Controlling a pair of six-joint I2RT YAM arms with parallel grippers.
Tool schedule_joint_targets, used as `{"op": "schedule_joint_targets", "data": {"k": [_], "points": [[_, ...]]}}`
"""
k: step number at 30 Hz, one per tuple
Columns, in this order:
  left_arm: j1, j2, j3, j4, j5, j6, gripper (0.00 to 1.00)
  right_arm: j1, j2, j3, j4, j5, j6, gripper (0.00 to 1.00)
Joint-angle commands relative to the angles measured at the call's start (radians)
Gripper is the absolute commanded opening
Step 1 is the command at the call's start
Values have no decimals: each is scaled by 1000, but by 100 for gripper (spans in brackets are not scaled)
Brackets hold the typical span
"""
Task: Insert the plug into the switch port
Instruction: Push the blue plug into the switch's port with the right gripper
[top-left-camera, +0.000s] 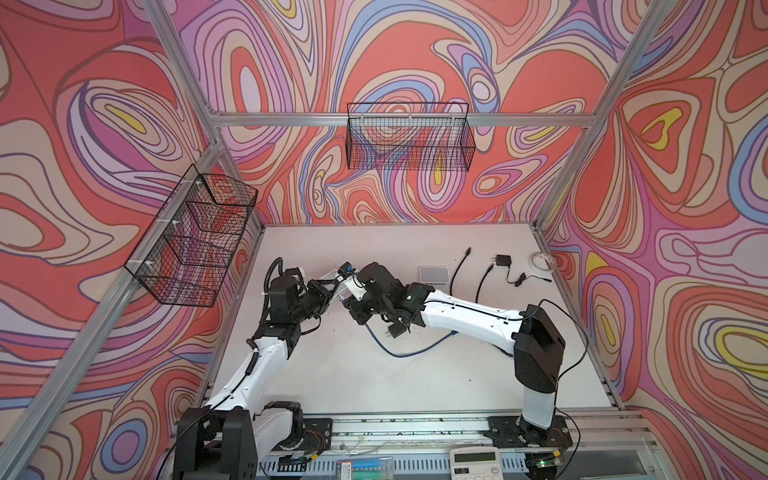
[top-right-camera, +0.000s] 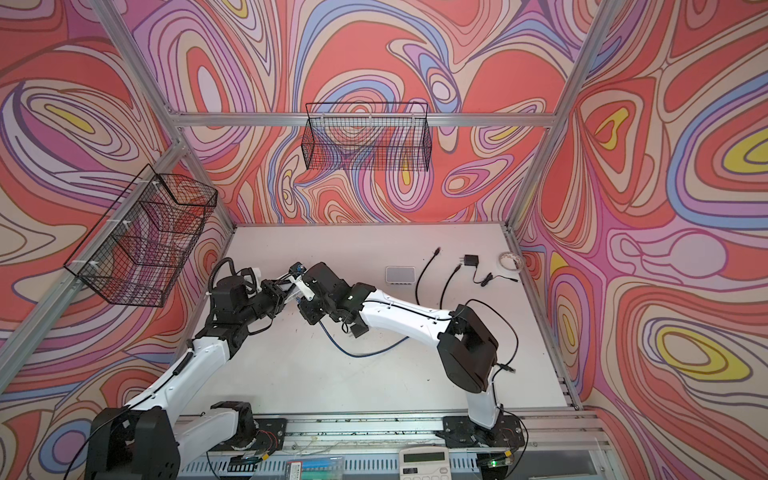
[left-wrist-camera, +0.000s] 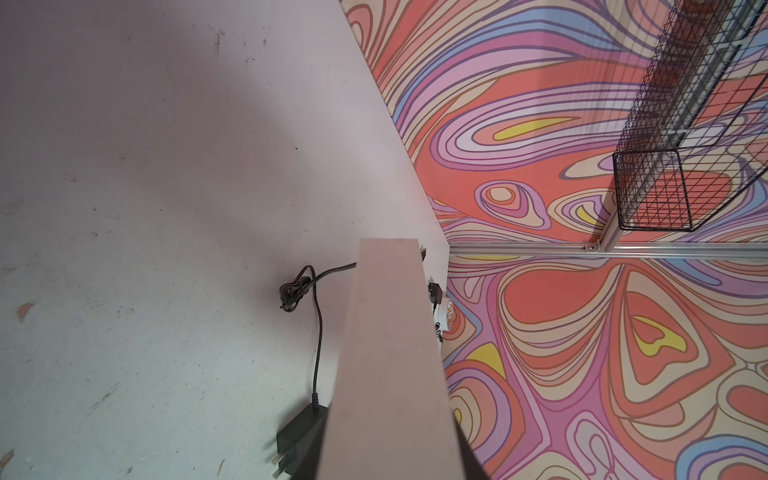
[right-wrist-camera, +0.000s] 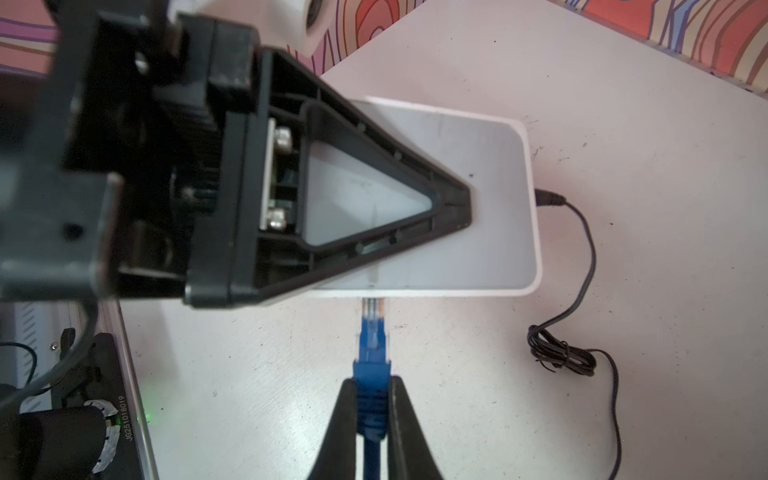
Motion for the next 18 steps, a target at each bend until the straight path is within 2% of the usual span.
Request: {"op": "schedule_joint_targets", "data": {"k": [1,18], "points": [[-9,-19,-13,39,80,-26,0,3,25,44,84,-5,-8,0],[-9,-41,-23,0,92,-12,0,-17,22,88,88,-7,-8,0]]}}
